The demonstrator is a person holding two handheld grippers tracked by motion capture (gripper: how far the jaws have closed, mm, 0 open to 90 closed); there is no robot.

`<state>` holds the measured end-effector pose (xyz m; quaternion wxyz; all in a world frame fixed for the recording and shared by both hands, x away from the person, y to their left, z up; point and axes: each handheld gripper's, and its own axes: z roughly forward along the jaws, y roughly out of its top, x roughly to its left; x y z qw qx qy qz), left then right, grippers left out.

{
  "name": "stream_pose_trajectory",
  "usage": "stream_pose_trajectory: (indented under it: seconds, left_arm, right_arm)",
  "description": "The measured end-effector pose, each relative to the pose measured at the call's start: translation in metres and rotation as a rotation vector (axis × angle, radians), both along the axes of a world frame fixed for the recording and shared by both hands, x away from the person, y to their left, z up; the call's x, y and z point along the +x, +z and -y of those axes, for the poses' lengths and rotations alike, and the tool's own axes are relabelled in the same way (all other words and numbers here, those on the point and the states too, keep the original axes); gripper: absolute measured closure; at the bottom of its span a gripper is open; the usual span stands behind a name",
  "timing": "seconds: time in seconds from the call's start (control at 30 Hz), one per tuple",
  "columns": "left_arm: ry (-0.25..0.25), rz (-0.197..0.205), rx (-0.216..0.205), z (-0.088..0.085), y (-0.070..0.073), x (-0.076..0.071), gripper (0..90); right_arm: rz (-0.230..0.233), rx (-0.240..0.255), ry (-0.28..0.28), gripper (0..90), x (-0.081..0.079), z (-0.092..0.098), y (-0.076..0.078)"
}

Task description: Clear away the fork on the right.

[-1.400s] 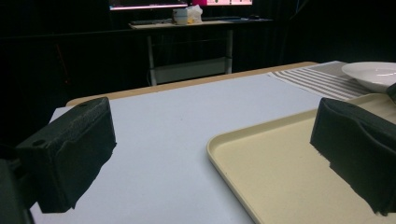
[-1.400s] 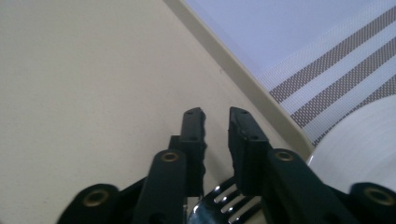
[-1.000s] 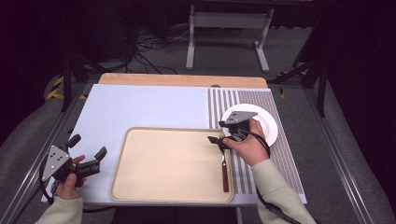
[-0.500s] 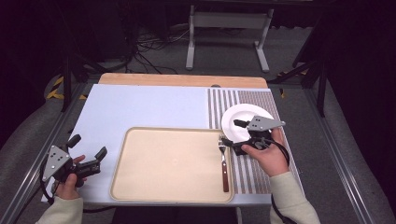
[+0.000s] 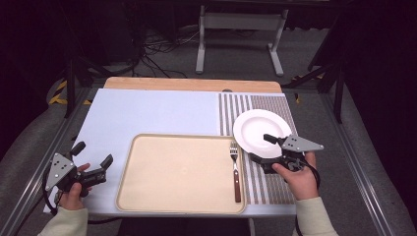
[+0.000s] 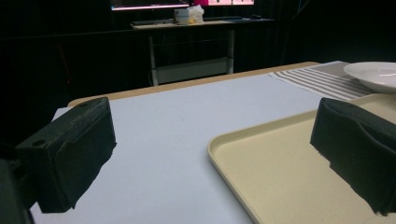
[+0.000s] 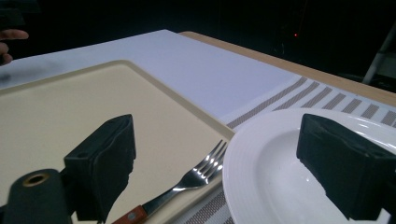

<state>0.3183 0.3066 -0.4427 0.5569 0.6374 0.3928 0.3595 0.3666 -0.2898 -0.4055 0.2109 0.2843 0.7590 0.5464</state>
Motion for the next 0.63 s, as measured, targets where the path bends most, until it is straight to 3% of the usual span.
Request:
stream_pose_trajectory:
  seconds: [0.37, 0.63]
  left_arm:
    - [0.009, -0.007, 0.002, 0.000, -0.001, 0.000, 0.3]
    - [0.009, -0.011, -0.004, -0.001, -0.003, 0.001, 0.1]
  right_arm:
    - [-0.030, 0.049, -0.061, 12.2, -0.011, 0.028, -0.023]
    - [-0.025, 0.075, -0.083, 11.9, -0.016, 0.043, -0.025]
